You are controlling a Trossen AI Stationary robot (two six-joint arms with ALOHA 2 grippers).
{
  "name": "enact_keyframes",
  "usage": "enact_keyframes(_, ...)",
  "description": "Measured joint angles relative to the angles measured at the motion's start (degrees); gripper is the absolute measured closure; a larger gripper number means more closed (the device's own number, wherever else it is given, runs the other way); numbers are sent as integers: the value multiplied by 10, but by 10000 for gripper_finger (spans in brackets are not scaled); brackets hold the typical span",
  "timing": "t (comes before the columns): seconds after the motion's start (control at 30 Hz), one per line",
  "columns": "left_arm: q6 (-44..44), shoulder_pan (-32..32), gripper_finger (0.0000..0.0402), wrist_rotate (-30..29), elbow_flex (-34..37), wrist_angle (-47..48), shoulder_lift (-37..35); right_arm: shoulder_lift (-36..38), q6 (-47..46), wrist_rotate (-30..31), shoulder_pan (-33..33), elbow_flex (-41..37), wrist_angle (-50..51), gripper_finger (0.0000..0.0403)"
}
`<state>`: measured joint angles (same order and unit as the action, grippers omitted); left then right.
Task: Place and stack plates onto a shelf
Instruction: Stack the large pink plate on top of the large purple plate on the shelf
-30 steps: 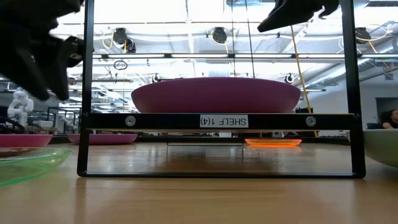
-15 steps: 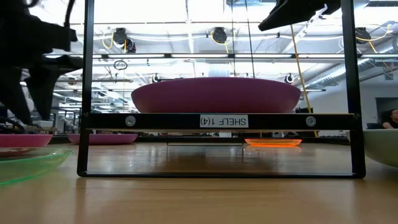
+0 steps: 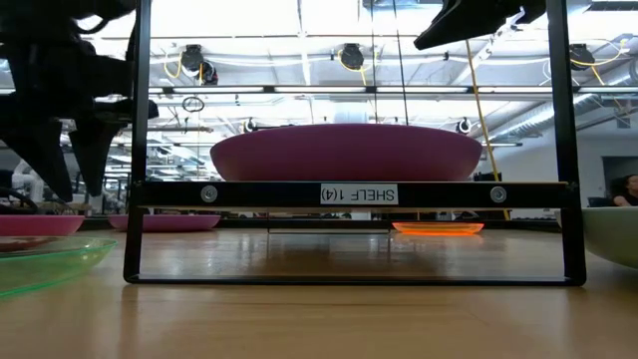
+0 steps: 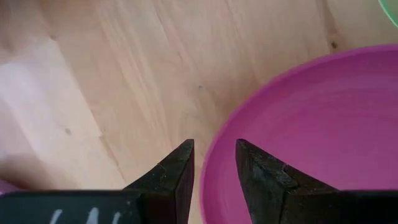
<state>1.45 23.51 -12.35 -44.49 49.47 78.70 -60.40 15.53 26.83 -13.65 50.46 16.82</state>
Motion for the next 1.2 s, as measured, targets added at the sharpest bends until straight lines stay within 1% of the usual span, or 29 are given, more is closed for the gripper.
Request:
enact_keyframes(0.3,44,-42,277,10,1,0,0,0,-3,0,0,0,2,330)
enact_keyframes(0.53,70,-71,277,48,34,-9,3,0,-13,-1,0,0,2,330)
enact_keyframes(0.6,72,-74,277,48,36,-34,4,0,-13,-1,0,0,2,330)
enact_keyframes(1.2,89,-97,277,51,36,-31,4,0,-14,-1,0,0,2,330)
